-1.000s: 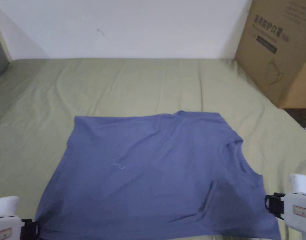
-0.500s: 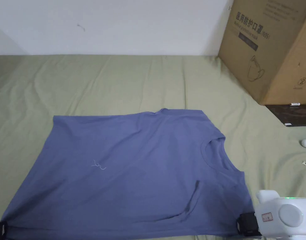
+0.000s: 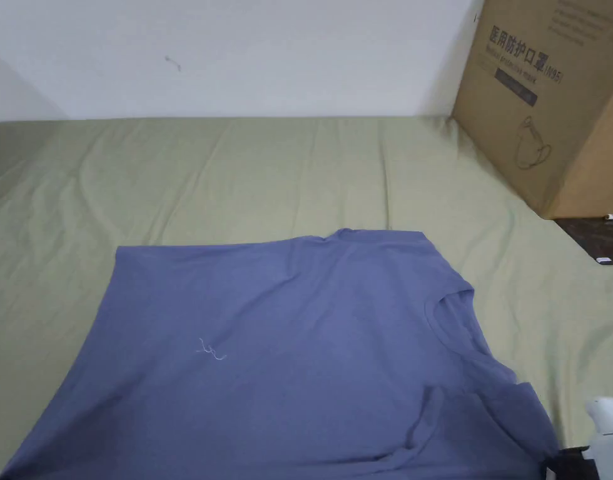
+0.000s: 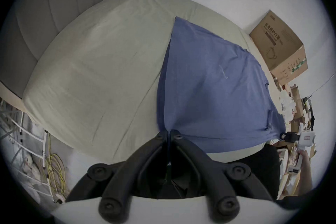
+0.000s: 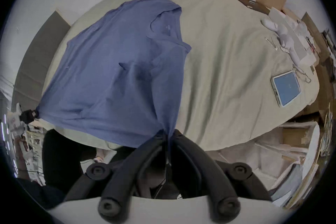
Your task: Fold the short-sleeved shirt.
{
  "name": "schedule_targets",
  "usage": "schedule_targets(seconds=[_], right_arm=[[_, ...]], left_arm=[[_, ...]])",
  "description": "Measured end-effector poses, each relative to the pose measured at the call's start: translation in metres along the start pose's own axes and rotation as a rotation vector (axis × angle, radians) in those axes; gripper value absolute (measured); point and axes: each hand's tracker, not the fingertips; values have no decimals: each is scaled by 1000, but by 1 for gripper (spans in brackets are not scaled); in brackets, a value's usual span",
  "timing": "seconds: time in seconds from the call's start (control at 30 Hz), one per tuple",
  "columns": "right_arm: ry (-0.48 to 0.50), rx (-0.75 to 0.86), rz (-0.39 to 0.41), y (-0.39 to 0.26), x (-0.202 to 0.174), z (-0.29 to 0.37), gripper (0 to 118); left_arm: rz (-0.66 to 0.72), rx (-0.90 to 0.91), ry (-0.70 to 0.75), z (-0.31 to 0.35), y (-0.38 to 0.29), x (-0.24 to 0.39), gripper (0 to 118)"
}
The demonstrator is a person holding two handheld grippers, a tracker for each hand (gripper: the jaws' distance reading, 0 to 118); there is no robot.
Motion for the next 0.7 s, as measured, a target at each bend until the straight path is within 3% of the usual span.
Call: schedule_targets(seconds=[0.2,0.37,0.53,0.6,0.67,0.7], right_arm=[[113,59,-121,64,13,12,2],[188,101,-244,159,10,-12,2],[129,74,-282,227,-7,-72,2],[101,55,-286,245,9,-101,4],[82,62,-323,251,8,-115,19],[65,75,-343,248,10,-120,53]], left_arm=[[87,80,-130,1,63,6,2],[92,67,-116,-58,147,6,2],[58,20,-81,-122,193,25,2],[62,16,-91,-137,199,24,5],[61,7,-85,-148,201,24,18],[55,14,-76,-149,200,24,36]])
